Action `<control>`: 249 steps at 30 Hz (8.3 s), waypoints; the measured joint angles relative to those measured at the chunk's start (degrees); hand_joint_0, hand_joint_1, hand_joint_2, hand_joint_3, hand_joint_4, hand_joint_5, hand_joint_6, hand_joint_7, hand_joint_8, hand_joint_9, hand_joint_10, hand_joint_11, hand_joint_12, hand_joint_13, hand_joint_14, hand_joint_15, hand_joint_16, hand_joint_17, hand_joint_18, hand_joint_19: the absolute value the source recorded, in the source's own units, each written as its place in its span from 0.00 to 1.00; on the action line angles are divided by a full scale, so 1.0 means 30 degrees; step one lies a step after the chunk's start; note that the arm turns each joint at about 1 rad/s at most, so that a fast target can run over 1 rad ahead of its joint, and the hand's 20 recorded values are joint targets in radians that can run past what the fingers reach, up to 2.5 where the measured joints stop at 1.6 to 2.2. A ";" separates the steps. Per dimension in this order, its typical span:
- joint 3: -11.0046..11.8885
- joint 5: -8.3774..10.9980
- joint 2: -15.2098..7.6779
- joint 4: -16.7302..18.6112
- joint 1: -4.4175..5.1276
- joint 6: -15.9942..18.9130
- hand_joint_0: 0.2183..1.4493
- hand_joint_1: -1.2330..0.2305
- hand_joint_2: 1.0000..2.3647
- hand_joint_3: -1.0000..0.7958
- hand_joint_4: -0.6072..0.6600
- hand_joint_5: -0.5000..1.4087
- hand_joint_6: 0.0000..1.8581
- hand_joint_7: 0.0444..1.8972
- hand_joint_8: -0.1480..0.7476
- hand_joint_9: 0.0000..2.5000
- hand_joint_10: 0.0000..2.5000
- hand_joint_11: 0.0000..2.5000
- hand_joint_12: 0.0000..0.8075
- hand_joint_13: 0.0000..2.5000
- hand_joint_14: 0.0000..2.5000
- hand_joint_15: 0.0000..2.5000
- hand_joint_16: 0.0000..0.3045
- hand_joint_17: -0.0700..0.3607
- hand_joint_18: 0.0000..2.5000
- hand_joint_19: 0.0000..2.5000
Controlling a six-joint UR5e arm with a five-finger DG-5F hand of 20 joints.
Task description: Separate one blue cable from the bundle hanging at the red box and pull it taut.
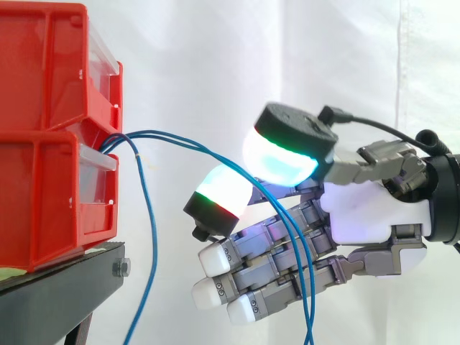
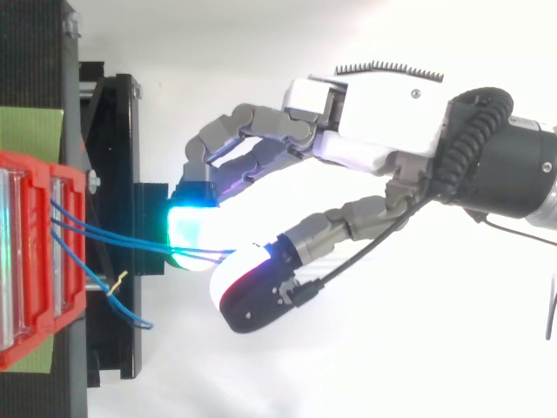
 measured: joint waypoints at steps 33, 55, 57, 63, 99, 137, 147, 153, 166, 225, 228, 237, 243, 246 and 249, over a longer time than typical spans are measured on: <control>-0.0002 -0.0198 0.0155 -0.0671 -0.0148 -0.0001 0.21 0.45 0.00 0.28 0.61 0.16 0.47 0.49 0.53 0.37 0.01 0.22 0.39 0.26 0.00 0.08 0.14 0.38 0.24 0.13; -0.0009 -0.0145 0.0147 -0.0729 -0.0112 -0.0002 0.32 0.39 0.01 0.40 0.55 0.15 0.49 0.58 0.50 0.37 0.01 0.23 0.37 0.26 0.00 0.09 0.13 0.36 0.23 0.15; -0.0010 -0.0154 0.0147 -0.0731 -0.0111 -0.0001 0.32 0.41 0.01 0.40 0.57 0.15 0.49 0.59 0.50 0.37 0.01 0.23 0.38 0.26 0.00 0.09 0.13 0.37 0.22 0.15; -0.0009 -0.0168 0.0148 -0.0748 -0.0110 -0.0001 0.33 0.39 0.01 0.41 0.55 0.15 0.48 0.58 0.51 0.37 0.01 0.23 0.37 0.26 0.00 0.09 0.13 0.36 0.22 0.15; 0.0179 -0.0187 0.0174 -0.1248 -0.0154 0.0603 0.36 0.37 0.01 0.37 0.57 0.15 0.49 0.56 0.55 0.46 0.01 0.39 0.38 0.35 0.01 0.17 0.12 0.36 0.24 0.15; 0.0568 -0.0246 0.0496 -0.2782 -0.0375 0.1375 0.15 0.41 0.00 0.28 0.67 0.17 0.43 0.46 0.57 0.42 0.01 0.31 0.47 0.35 0.01 0.15 0.17 0.43 0.27 0.14; 0.0567 -0.0286 0.0926 -0.3505 -0.0504 0.1341 0.33 0.46 0.01 0.35 0.56 0.16 0.44 0.55 0.51 0.41 0.01 0.32 0.40 0.32 0.01 0.16 0.13 0.37 0.24 0.17; 0.0568 -0.0286 0.1017 -0.3696 -0.0540 0.1320 0.33 0.39 0.01 0.36 0.59 0.15 0.47 0.53 0.51 0.40 0.01 0.33 0.40 0.32 0.01 0.16 0.13 0.37 0.24 0.17; 0.0569 -0.0286 0.1030 -0.3720 -0.0546 0.1318 0.34 0.38 0.01 0.37 0.55 0.15 0.49 0.54 0.51 0.42 0.01 0.33 0.40 0.32 0.01 0.16 0.13 0.38 0.25 0.17; 0.0542 -0.0110 0.1013 -0.4114 -0.0480 0.1271 0.35 0.32 0.02 0.51 0.41 0.18 0.50 0.66 0.53 0.48 0.01 0.35 0.41 0.35 0.01 0.17 0.14 0.39 0.27 0.19; 0.0521 -0.0110 0.1017 -0.4125 -0.0450 0.1263 0.31 0.36 0.01 0.42 0.53 0.17 0.49 0.62 0.53 0.47 0.01 0.35 0.42 0.34 0.01 0.17 0.15 0.39 0.26 0.20; 0.0206 -0.0161 0.1019 -0.4101 -0.0376 0.1288 0.31 0.43 0.01 0.35 0.58 0.18 0.48 0.64 0.53 0.48 0.01 0.35 0.41 0.34 0.01 0.17 0.15 0.39 0.27 0.20; 0.0194 -0.0168 0.1021 -0.4035 -0.0359 0.1312 0.31 0.43 0.01 0.34 0.59 0.18 0.48 0.63 0.54 0.50 0.01 0.36 0.42 0.34 0.01 0.17 0.15 0.39 0.27 0.19; 0.0190 -0.0168 0.1019 -0.4020 -0.0366 0.1317 0.31 0.42 0.00 0.31 0.59 0.18 0.48 0.63 0.54 0.50 0.01 0.37 0.41 0.34 0.01 0.17 0.15 0.39 0.27 0.19; 0.0189 -0.0169 0.1022 -0.4015 -0.0365 0.1317 0.30 0.41 0.00 0.29 0.59 0.18 0.48 0.63 0.54 0.51 0.01 0.37 0.42 0.35 0.01 0.17 0.15 0.39 0.27 0.19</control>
